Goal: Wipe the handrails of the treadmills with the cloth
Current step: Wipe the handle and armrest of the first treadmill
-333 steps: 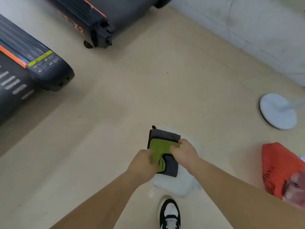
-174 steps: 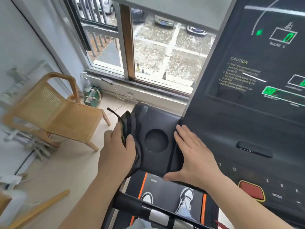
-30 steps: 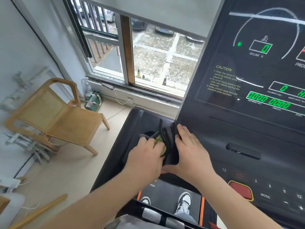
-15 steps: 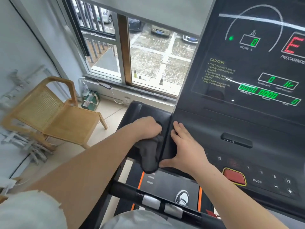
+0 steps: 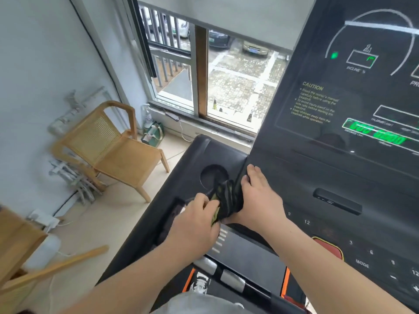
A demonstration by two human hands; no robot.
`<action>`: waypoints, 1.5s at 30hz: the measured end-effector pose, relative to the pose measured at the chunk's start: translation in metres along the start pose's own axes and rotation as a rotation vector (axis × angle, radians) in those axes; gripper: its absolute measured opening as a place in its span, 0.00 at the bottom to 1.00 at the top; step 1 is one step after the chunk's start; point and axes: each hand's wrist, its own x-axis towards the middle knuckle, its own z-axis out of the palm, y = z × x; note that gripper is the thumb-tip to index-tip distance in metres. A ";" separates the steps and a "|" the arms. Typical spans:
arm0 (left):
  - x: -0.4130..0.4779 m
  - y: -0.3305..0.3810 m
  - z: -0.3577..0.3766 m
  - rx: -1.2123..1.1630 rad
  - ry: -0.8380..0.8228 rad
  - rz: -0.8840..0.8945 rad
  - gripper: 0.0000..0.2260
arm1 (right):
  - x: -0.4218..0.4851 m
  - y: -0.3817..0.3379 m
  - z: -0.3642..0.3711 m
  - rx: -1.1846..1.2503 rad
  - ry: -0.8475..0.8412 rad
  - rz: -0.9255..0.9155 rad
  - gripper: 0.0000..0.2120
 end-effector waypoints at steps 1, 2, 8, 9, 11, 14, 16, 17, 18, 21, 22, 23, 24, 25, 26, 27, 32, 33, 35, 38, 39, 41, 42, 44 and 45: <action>0.011 -0.001 -0.006 0.013 0.022 -0.032 0.14 | 0.000 -0.001 -0.001 -0.011 -0.005 -0.002 0.69; 0.026 -0.001 -0.013 0.028 0.054 -0.082 0.12 | 0.001 -0.001 -0.001 -0.020 -0.003 -0.006 0.70; 0.060 0.017 -0.011 0.011 0.142 -0.324 0.12 | -0.001 0.001 -0.001 -0.042 0.018 -0.037 0.69; 0.050 0.024 -0.003 -0.022 0.150 -0.303 0.12 | -0.001 0.002 -0.002 -0.053 0.040 -0.040 0.66; 0.026 0.034 0.007 -0.084 0.189 -0.255 0.10 | -0.003 0.004 -0.002 -0.097 0.053 -0.063 0.61; -0.007 0.024 0.005 -0.188 0.115 -0.219 0.10 | -0.008 0.003 -0.004 -0.107 -0.004 -0.073 0.64; -0.016 0.012 -0.009 -0.248 0.004 -0.261 0.09 | -0.006 0.001 -0.007 -0.061 -0.024 -0.053 0.62; -0.012 0.004 -0.020 -0.285 -0.023 -0.311 0.09 | -0.003 -0.002 -0.010 -0.051 -0.020 -0.044 0.60; -0.005 -0.003 -0.036 -0.308 -0.010 -0.364 0.11 | 0.001 -0.007 -0.014 -0.060 -0.007 -0.047 0.59; 0.020 -0.022 -0.087 -0.291 0.234 -0.428 0.09 | 0.019 -0.026 -0.026 -0.109 -0.010 -0.086 0.60; 0.026 -0.029 -0.097 -0.277 0.319 -0.396 0.10 | 0.026 -0.031 -0.028 -0.127 -0.029 -0.085 0.61; 0.030 -0.036 -0.099 -0.258 0.357 -0.359 0.14 | 0.033 -0.036 -0.029 -0.146 -0.045 -0.078 0.63; 0.033 -0.044 -0.094 -0.200 0.333 -0.316 0.17 | 0.039 -0.039 -0.029 -0.162 -0.059 -0.066 0.65; 0.035 -0.050 -0.082 -0.091 0.262 -0.284 0.20 | 0.043 -0.040 -0.027 -0.180 -0.071 -0.048 0.67; 0.035 -0.055 -0.066 0.026 0.167 -0.261 0.24 | 0.046 -0.039 -0.025 -0.192 -0.078 -0.028 0.69; 0.037 -0.058 -0.051 0.124 0.091 -0.245 0.27 | 0.048 -0.038 -0.023 -0.196 -0.081 -0.012 0.70; 0.079 -0.063 -0.037 0.235 0.044 -0.213 0.28 | 0.050 -0.030 -0.014 -0.108 -0.107 0.008 0.71; 0.097 -0.066 -0.039 0.220 0.026 -0.204 0.28 | 0.049 -0.028 -0.015 -0.088 -0.120 -0.003 0.71; 0.134 -0.068 -0.045 0.106 -0.015 -0.195 0.28 | 0.046 -0.023 -0.017 -0.045 -0.152 -0.007 0.73; 0.168 -0.062 -0.050 -0.058 -0.060 -0.215 0.28 | 0.044 -0.016 -0.017 -0.013 -0.161 -0.007 0.72; 0.168 -0.059 -0.049 -0.043 -0.054 -0.223 0.28 | 0.044 -0.015 -0.016 -0.004 -0.162 -0.002 0.72; 0.147 -0.057 -0.044 0.003 -0.038 -0.214 0.30 | 0.045 -0.013 -0.013 0.015 -0.160 0.004 0.72; 0.129 -0.059 -0.042 0.021 -0.018 -0.203 0.30 | 0.046 -0.013 -0.012 0.024 -0.161 0.005 0.71; 0.085 -0.070 -0.039 0.041 0.000 -0.208 0.30 | 0.046 -0.010 -0.012 0.046 -0.160 0.008 0.71; 0.061 -0.077 -0.039 0.052 -0.008 -0.228 0.30 | 0.046 -0.008 -0.011 0.057 -0.160 0.006 0.70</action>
